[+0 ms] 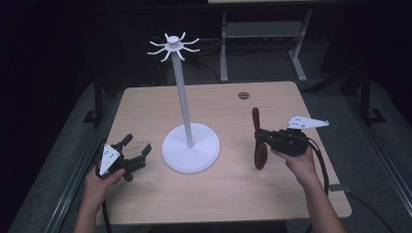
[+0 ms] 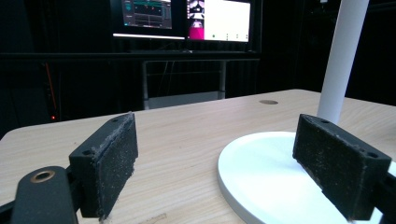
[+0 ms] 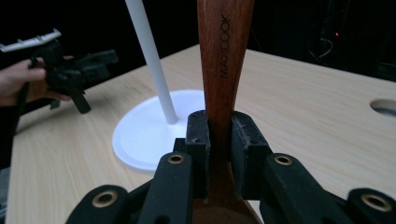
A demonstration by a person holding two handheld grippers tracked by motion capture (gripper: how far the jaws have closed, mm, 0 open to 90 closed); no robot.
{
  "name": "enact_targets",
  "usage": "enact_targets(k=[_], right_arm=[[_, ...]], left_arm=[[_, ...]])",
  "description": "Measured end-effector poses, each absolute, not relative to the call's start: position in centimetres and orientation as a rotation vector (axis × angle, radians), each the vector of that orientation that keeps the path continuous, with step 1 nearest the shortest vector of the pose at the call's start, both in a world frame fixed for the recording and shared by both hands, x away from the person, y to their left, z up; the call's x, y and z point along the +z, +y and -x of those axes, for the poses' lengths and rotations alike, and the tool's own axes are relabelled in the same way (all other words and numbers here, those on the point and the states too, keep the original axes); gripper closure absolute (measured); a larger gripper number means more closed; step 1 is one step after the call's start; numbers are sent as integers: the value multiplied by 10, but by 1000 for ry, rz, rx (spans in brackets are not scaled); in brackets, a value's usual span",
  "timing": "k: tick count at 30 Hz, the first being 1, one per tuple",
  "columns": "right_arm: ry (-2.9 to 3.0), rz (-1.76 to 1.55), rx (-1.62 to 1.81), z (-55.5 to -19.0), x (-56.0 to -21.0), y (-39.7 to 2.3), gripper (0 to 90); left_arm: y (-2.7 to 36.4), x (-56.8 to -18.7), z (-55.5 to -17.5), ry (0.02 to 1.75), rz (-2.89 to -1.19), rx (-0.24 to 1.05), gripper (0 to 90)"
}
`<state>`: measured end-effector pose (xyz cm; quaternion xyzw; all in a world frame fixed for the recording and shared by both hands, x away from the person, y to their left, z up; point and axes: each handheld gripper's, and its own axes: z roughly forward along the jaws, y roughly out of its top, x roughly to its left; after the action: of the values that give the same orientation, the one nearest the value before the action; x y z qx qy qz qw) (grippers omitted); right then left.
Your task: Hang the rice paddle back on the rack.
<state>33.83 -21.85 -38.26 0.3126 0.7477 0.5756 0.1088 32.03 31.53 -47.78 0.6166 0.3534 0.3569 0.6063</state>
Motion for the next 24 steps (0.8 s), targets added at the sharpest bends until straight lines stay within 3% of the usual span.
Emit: enact_targets(k=[24], right_arm=[[2144, -678, 1791, -354, -305, -164, 779]], left_arm=[[315, -478, -321, 819, -1408, 822, 134]])
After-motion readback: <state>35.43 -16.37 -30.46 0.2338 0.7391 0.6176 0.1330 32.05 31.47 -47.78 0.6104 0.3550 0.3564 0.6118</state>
